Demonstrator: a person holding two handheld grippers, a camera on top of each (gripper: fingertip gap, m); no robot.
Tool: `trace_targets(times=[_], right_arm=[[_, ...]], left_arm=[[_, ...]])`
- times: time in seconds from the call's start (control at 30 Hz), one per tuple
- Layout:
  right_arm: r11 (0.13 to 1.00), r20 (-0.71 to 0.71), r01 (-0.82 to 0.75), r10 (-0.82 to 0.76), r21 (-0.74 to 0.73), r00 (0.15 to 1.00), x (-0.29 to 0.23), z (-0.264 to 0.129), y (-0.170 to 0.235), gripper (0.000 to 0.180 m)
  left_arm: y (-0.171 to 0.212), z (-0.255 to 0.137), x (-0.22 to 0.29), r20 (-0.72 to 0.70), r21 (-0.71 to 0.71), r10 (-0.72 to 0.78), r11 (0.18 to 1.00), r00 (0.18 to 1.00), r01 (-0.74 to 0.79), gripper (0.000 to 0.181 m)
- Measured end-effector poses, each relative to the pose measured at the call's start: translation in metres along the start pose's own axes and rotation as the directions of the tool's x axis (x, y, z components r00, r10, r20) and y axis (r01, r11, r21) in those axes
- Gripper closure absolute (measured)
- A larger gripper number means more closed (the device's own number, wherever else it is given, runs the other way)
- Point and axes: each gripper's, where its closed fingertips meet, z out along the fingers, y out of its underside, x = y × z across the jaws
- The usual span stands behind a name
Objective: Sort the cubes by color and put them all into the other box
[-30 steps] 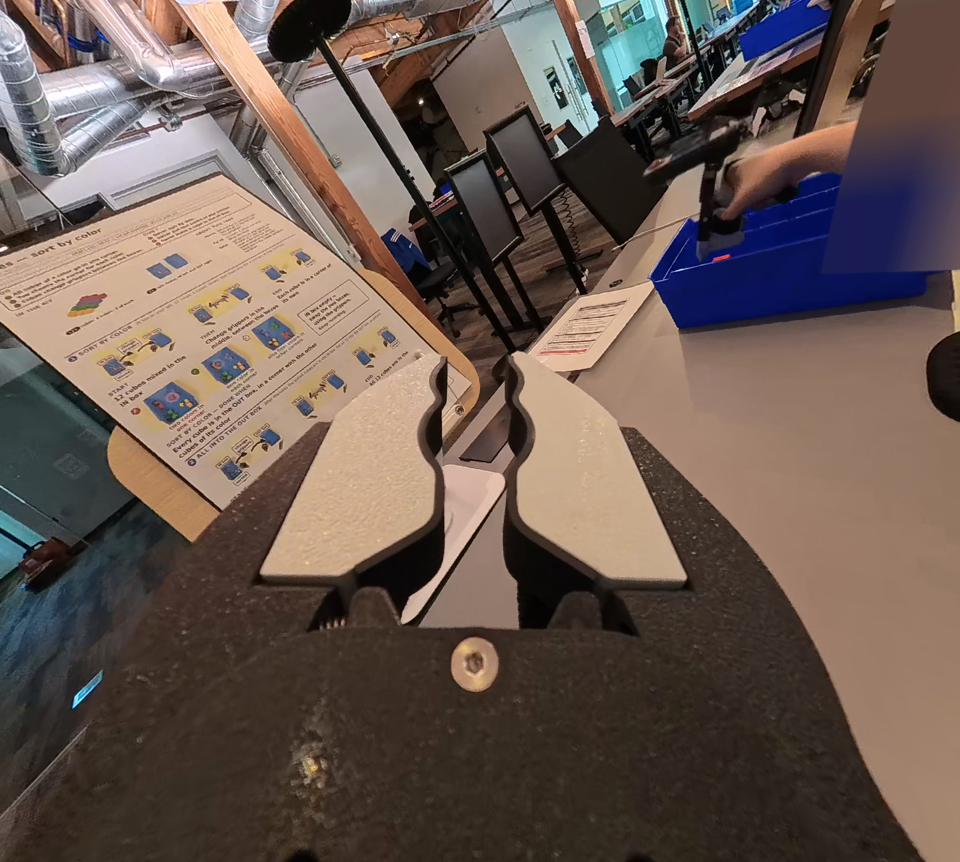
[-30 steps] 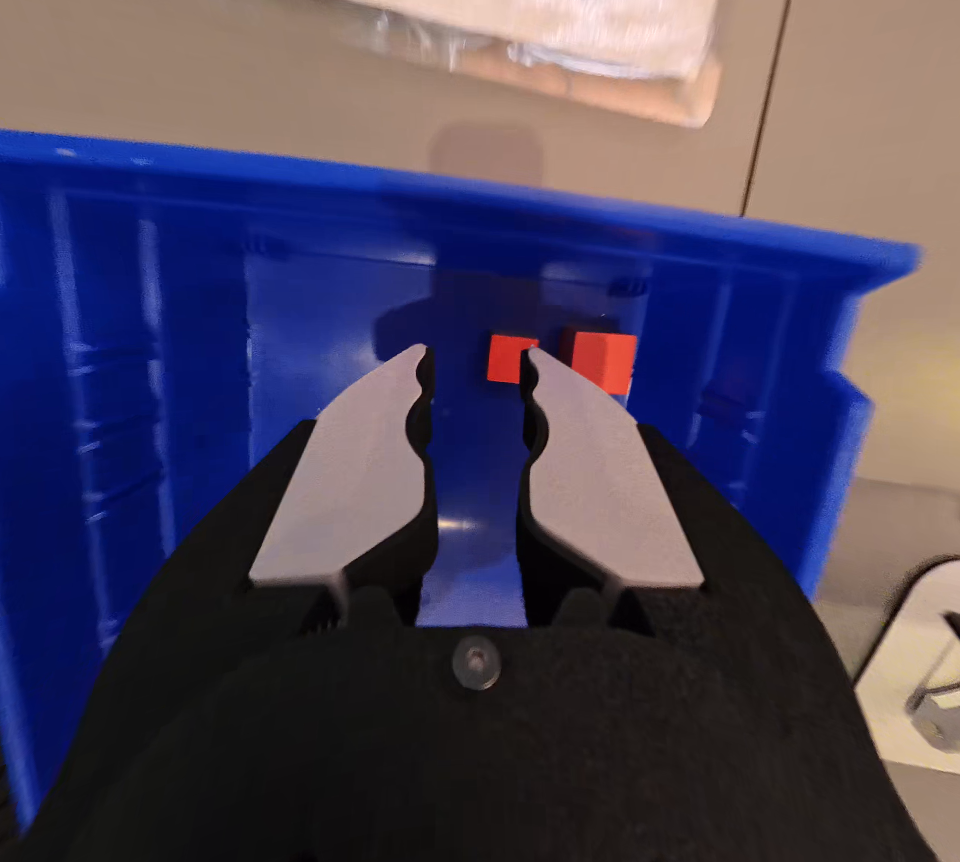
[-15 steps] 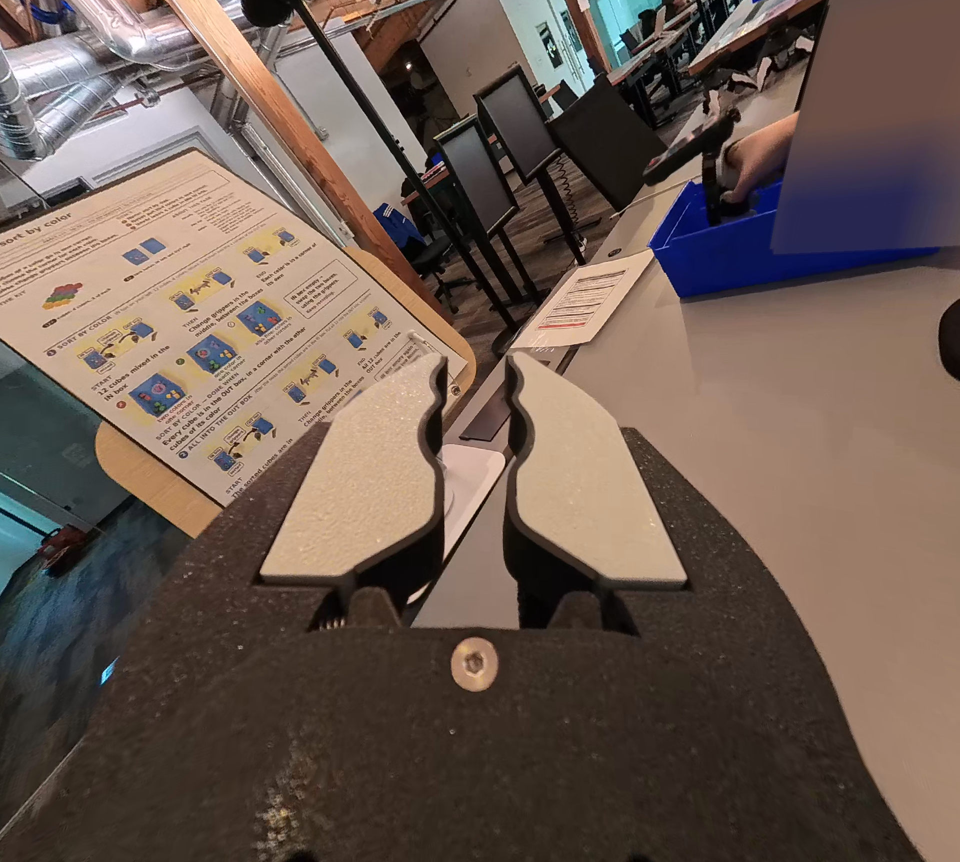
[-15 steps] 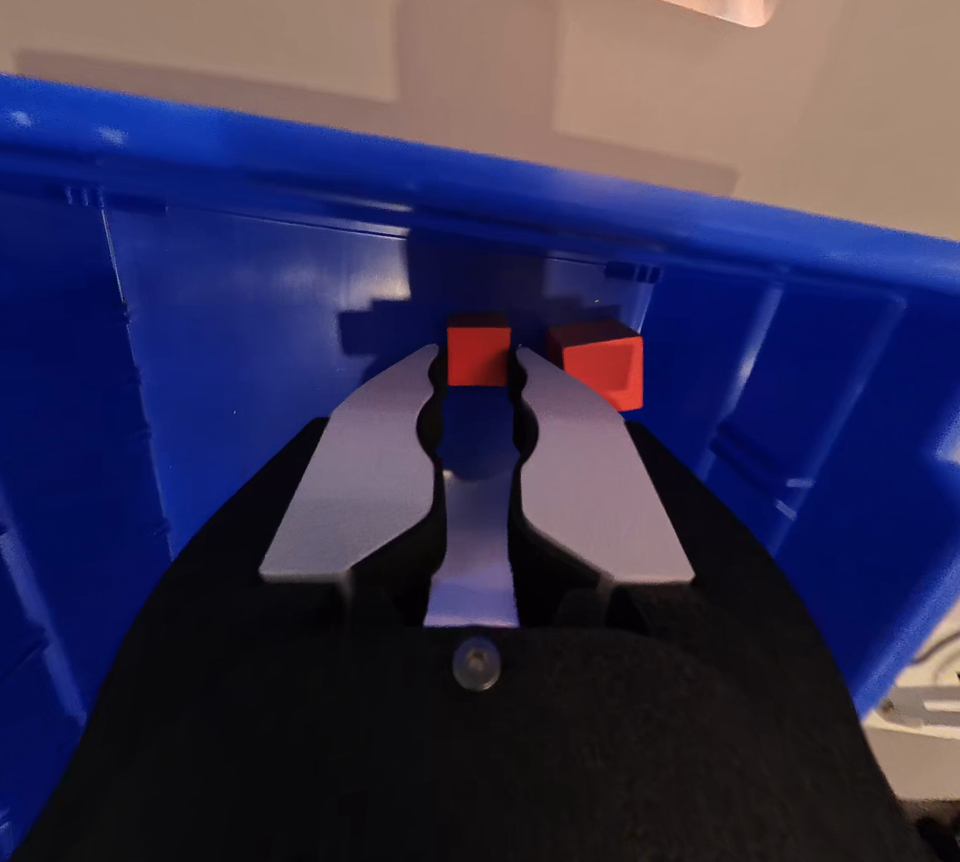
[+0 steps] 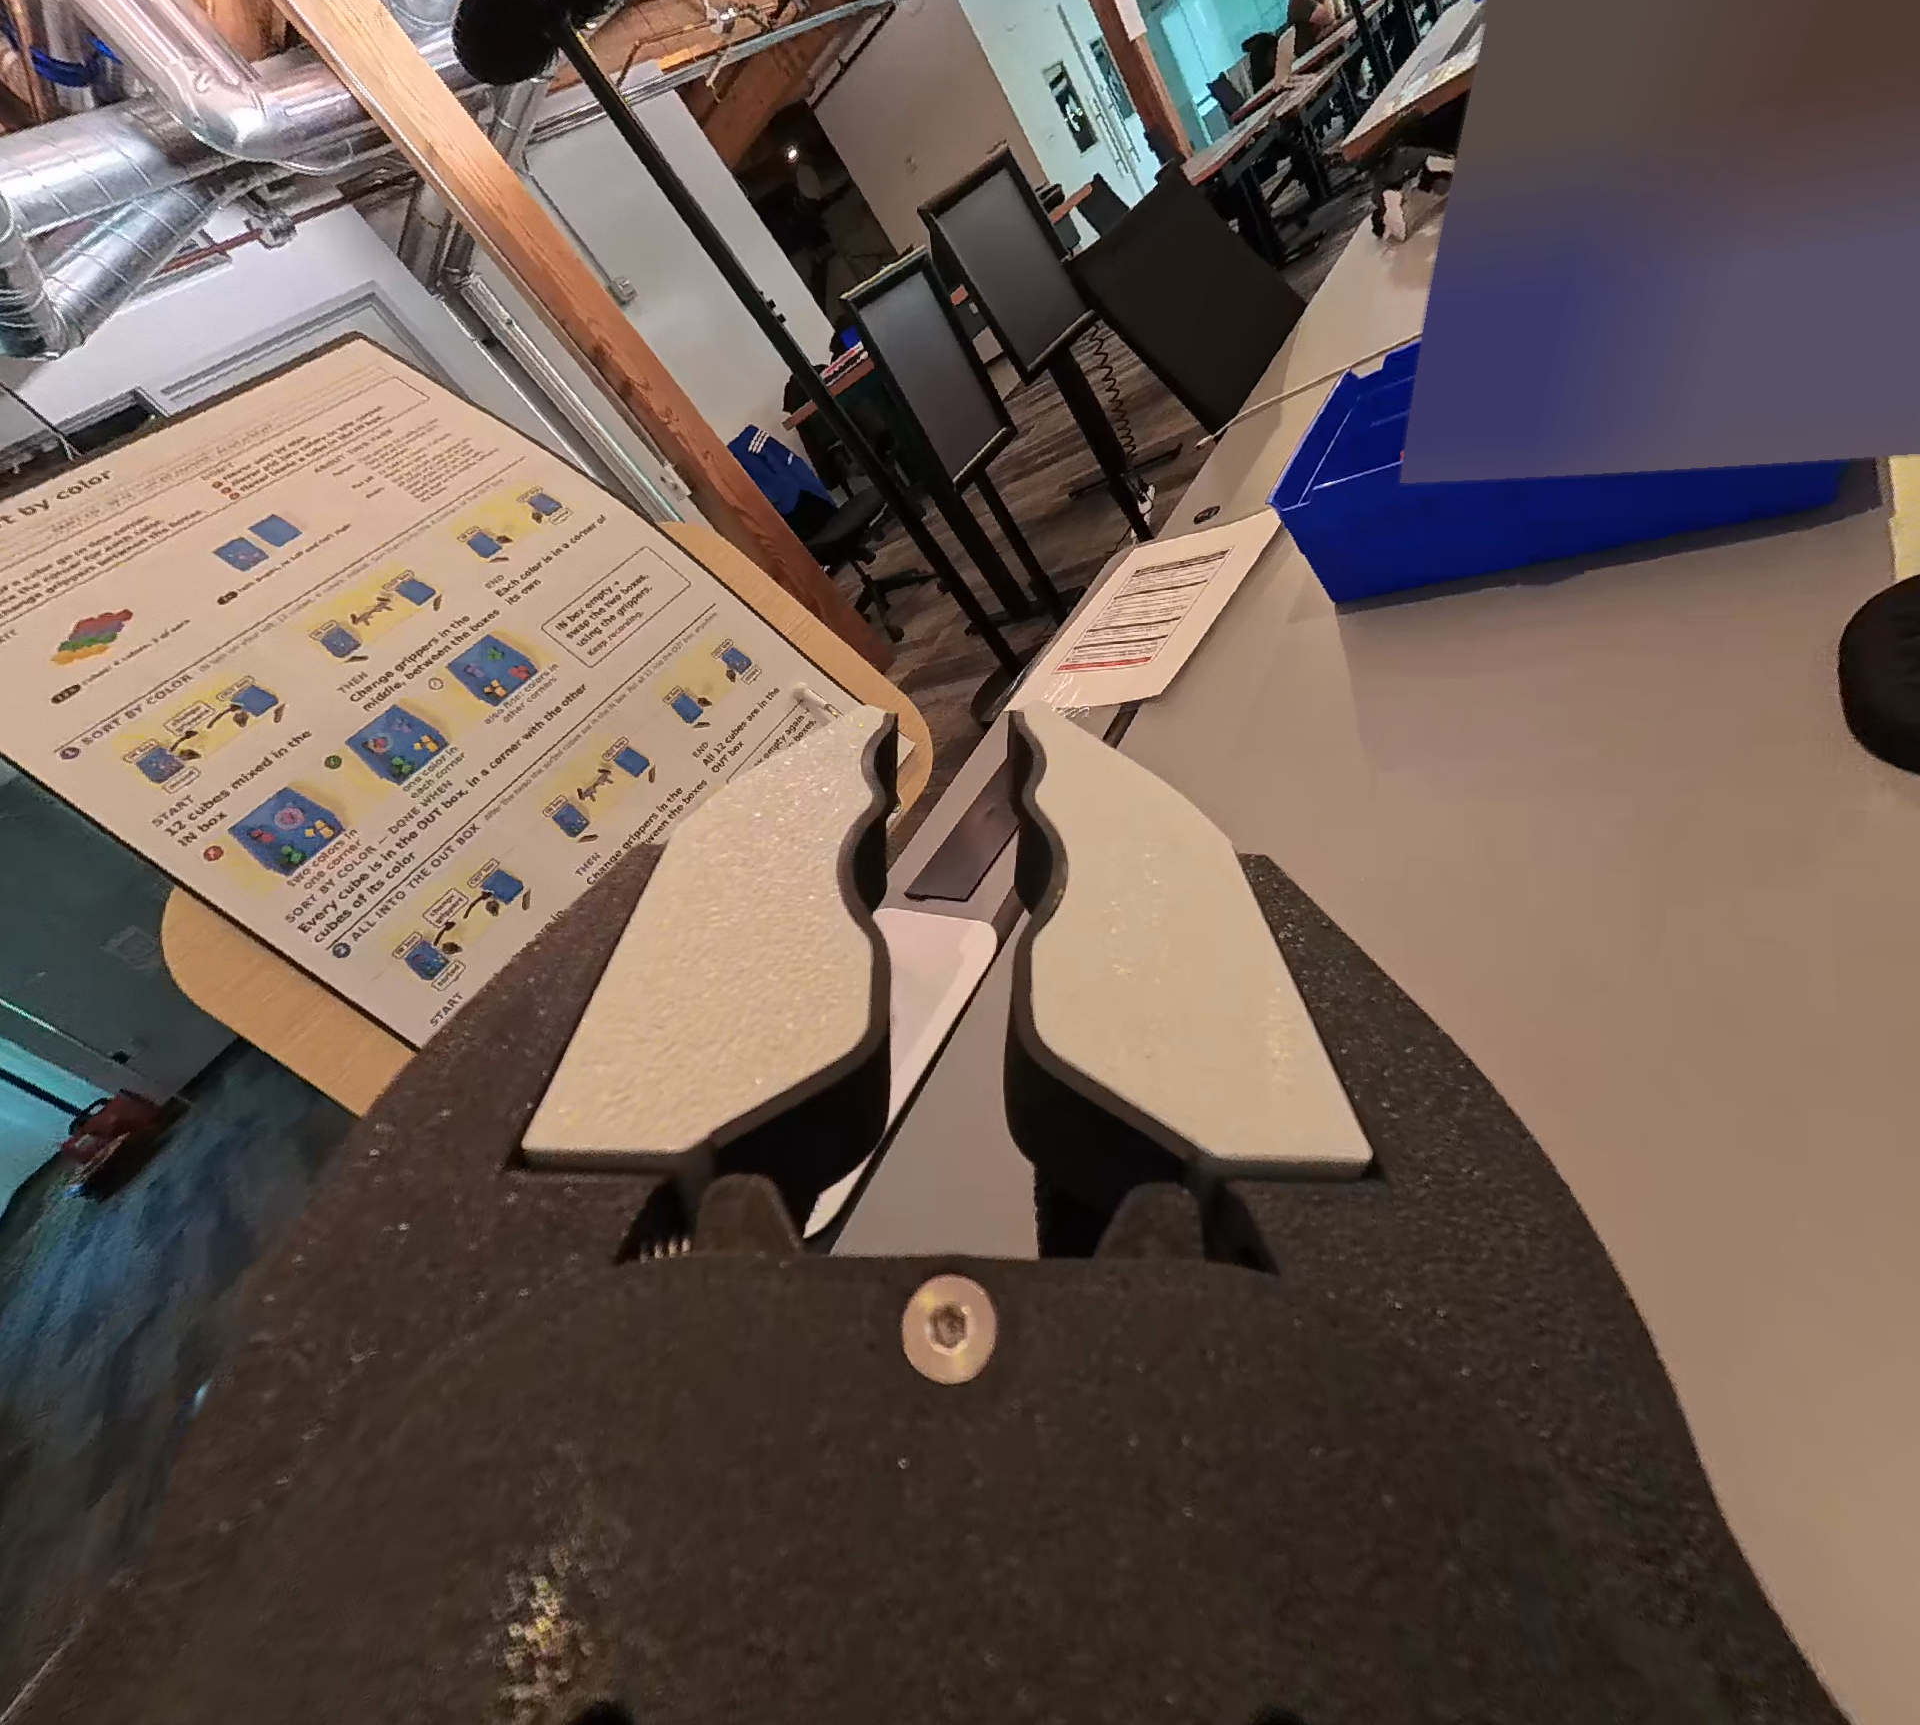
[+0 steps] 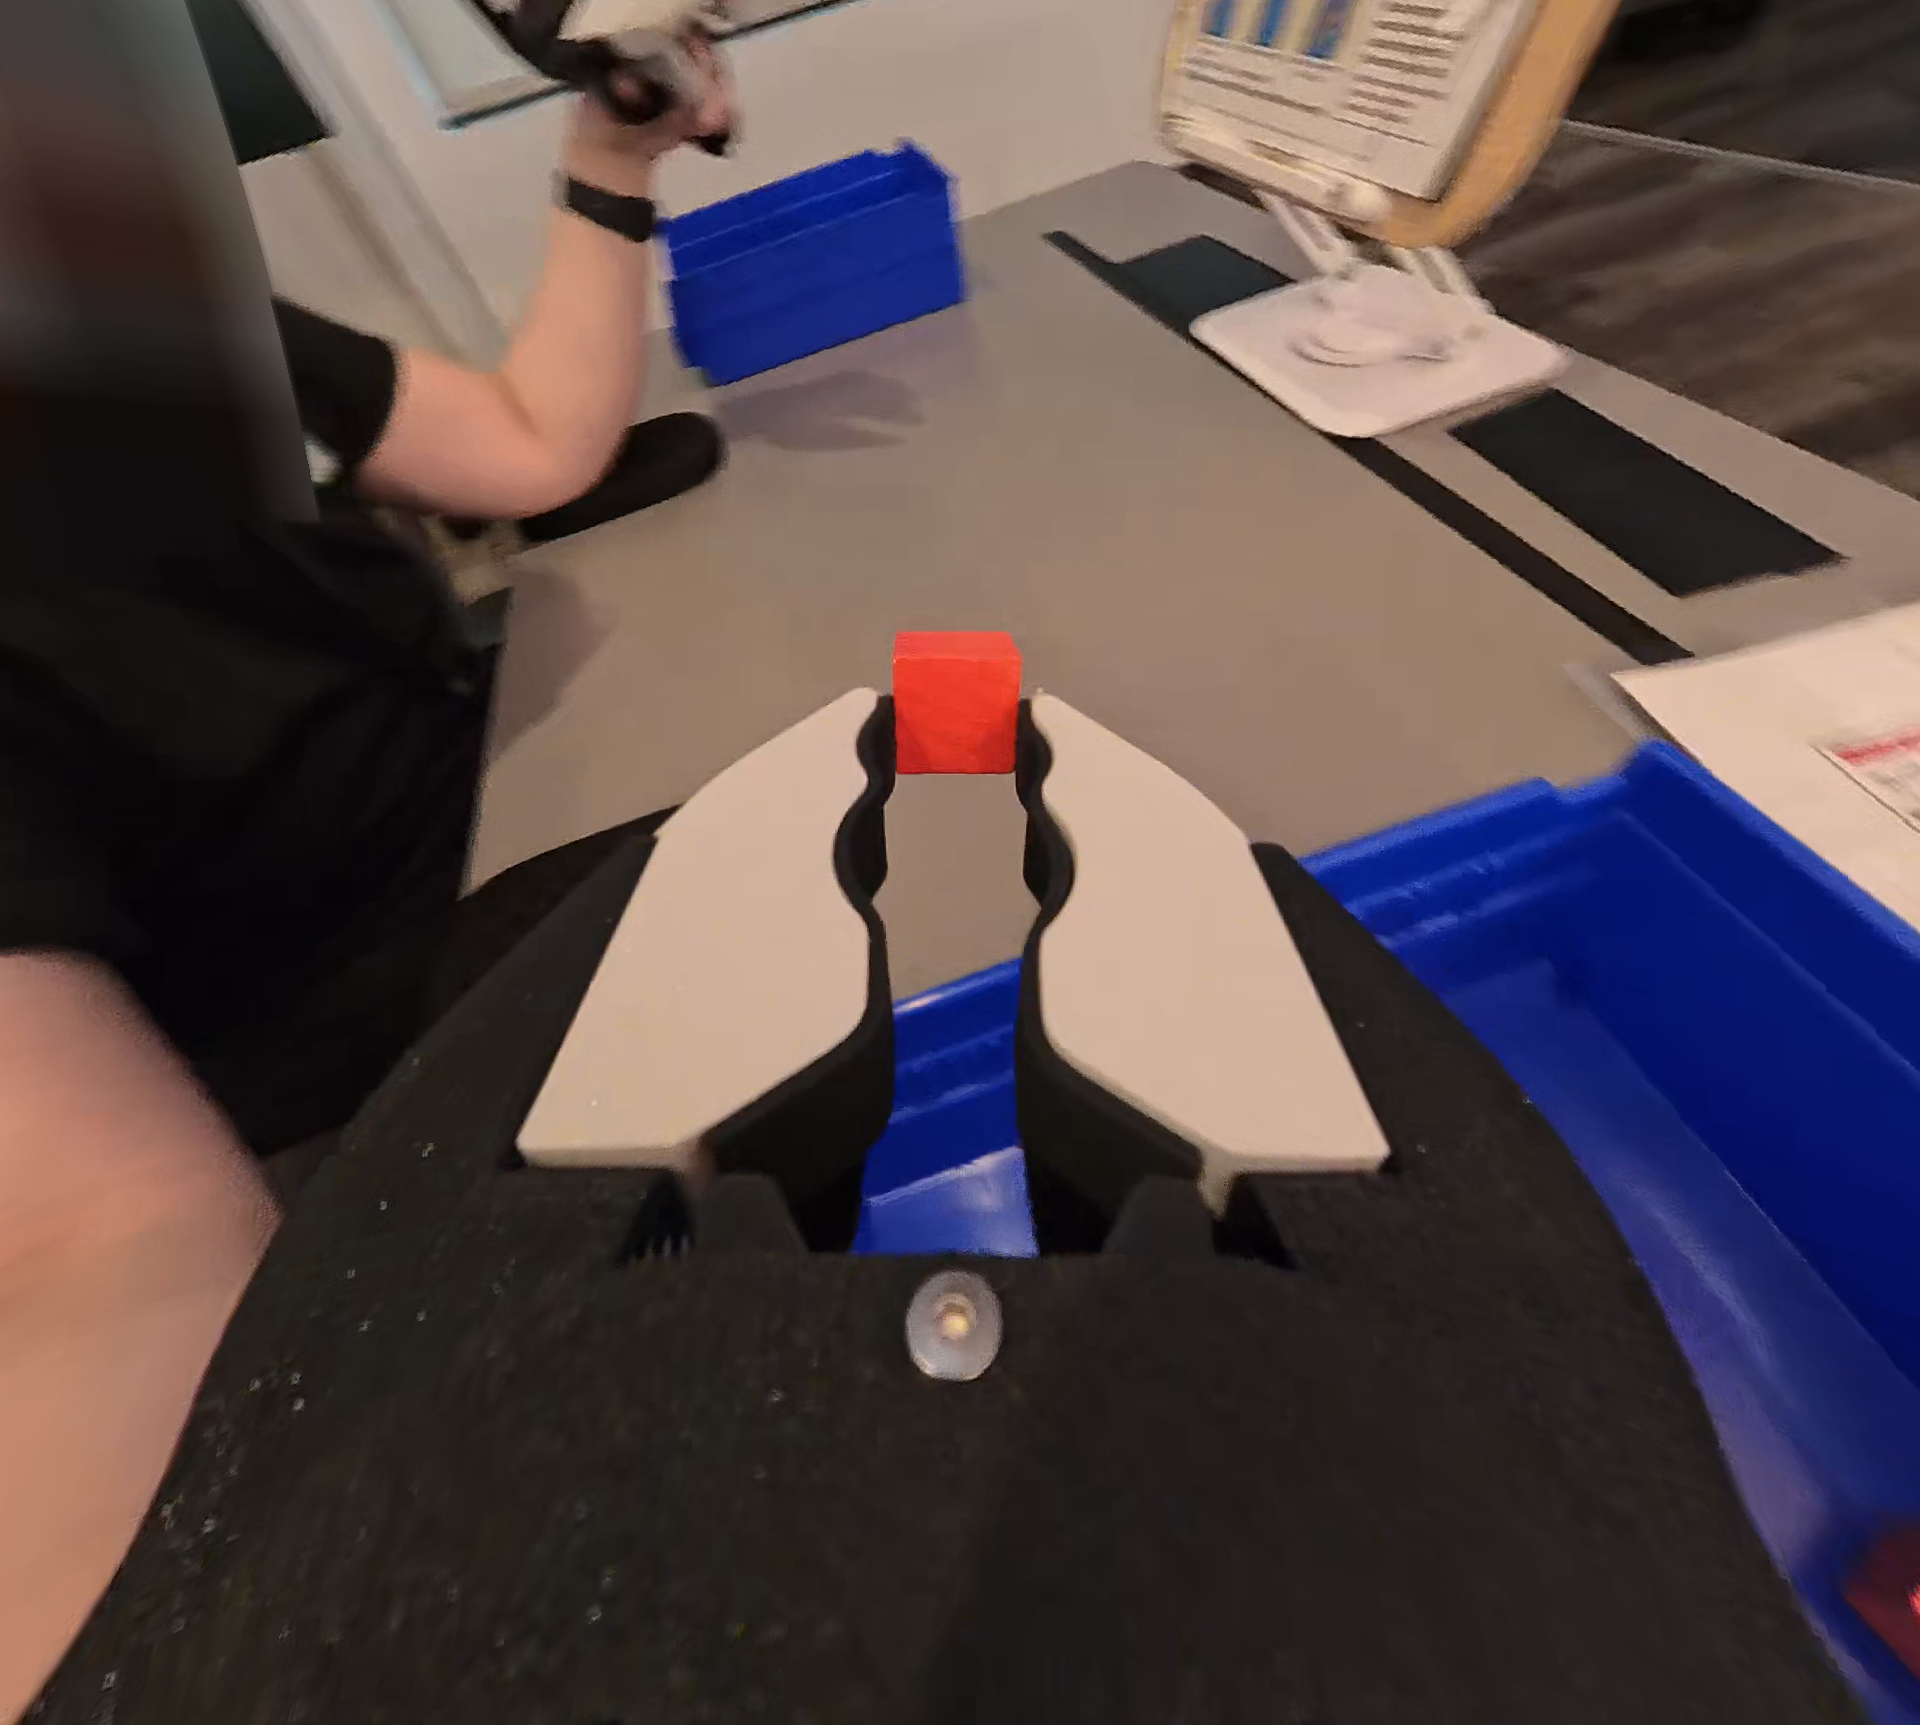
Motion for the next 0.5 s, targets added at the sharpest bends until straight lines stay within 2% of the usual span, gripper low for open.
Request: trace_targets(times=[0.2,0.37,0.4,0.43,0.47,0.5], right_arm=[[0.992,0.308,0.080,-0.106,0.095,0.946,-0.064,-0.011,-0.014,0.158],[0.998,0.299,0.058,-0.064,0.031,0.952,-0.061,-0.009,-0.003,0.158],[0.999,0.279,0.047,-0.048,0.011,0.959,-0.057,-0.008,0.000,0.158],[0.999,0.188,0.027,-0.021,-0.030,0.982,-0.042,-0.005,0.005,0.158],[0.993,-0.010,-0.023,0.022,-0.114,1.000,-0.010,-0.005,0.016,0.158],[0.968,-0.259,-0.127,0.069,-0.214,0.964,0.031,-0.013,0.033,0.158]], left_arm=[[0.001,0.000,0.000,0.005,-0.008,0.001,1.000,1.000,-0.001,0.161],[0.006,0.001,0.000,0.011,-0.030,0.003,1.000,1.000,-0.003,0.162],[0.007,0.001,0.000,0.012,-0.035,0.007,0.999,1.000,-0.006,0.162],[0.007,0.001,0.000,0.015,-0.040,0.010,0.999,1.000,-0.010,0.162],[0.008,0.002,-0.001,0.020,-0.046,0.013,0.999,1.000,-0.012,0.162],[0.009,0.002,-0.001,0.025,-0.053,0.017,0.998,1.000,-0.015,0.162]])
